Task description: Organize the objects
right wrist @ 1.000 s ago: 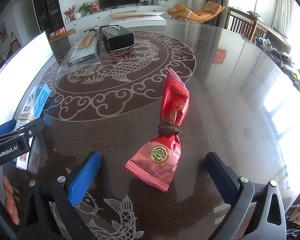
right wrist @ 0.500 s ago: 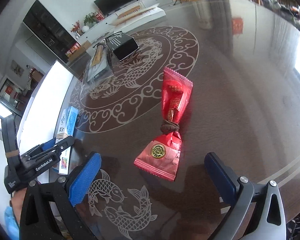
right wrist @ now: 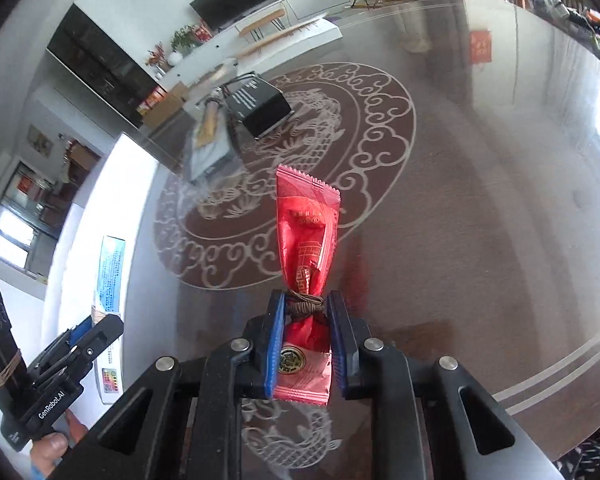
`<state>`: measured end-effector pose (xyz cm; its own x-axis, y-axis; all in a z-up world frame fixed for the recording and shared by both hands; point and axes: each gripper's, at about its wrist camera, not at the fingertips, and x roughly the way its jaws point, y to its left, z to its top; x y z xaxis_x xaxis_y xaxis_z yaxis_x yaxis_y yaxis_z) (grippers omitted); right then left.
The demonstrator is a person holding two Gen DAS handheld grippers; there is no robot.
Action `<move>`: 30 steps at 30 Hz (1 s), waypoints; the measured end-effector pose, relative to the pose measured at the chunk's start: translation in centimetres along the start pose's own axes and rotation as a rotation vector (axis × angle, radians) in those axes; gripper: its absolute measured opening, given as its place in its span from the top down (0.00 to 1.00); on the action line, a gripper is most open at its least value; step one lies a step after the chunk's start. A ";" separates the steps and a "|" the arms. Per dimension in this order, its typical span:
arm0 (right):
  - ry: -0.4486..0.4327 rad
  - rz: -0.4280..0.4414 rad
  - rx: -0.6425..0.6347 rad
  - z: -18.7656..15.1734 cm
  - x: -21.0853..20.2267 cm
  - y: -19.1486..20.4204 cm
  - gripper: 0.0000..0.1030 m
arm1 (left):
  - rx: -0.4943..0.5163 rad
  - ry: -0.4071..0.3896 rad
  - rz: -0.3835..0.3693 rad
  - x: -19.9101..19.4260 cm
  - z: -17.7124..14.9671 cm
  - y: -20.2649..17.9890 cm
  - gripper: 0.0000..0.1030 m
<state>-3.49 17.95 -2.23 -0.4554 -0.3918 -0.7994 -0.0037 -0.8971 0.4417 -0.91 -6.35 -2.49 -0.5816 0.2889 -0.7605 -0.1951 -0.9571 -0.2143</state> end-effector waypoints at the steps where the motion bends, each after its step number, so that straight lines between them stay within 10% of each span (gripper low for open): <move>1: -0.007 0.028 -0.006 0.0 -0.6 1.0 0.79 | -0.015 -0.020 -0.011 -1.3 0.4 0.4 0.58; 6: -0.030 0.194 -0.141 0.2 -3.5 10.2 0.79 | -0.090 -0.121 0.021 -8.4 2.0 5.0 0.58; 12: 0.024 0.410 -0.365 -2.1 -2.8 25.1 0.79 | -0.196 -0.153 0.278 -13.6 1.1 14.1 0.58; 16: 0.068 0.444 -0.497 -5.0 0.7 32.3 0.77 | -0.235 -0.033 0.495 -11.7 -0.5 18.9 0.51; 18: 0.068 0.360 -0.562 -6.3 3.1 34.3 0.49 | -0.255 -0.003 0.568 -10.7 -1.3 20.0 0.33; 25: -0.099 0.194 -0.567 -7.0 2.0 28.6 0.20 | -0.226 -0.125 0.459 -10.2 -0.7 15.9 0.21; 27: -0.199 0.115 -0.511 -6.0 0.5 24.0 0.00 | -0.177 -0.149 0.377 -9.9 0.3 12.8 0.21; 30: -0.302 -0.089 -0.435 -4.5 0.1 16.6 0.00 | -0.086 -0.153 0.208 -8.8 1.1 6.7 0.11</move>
<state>0.36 2.12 3.20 -0.7064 -0.2921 -0.6447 0.2866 -0.9509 0.1168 2.00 -15.31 3.49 -0.7160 0.0798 -0.6935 0.0048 -0.9929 -0.1192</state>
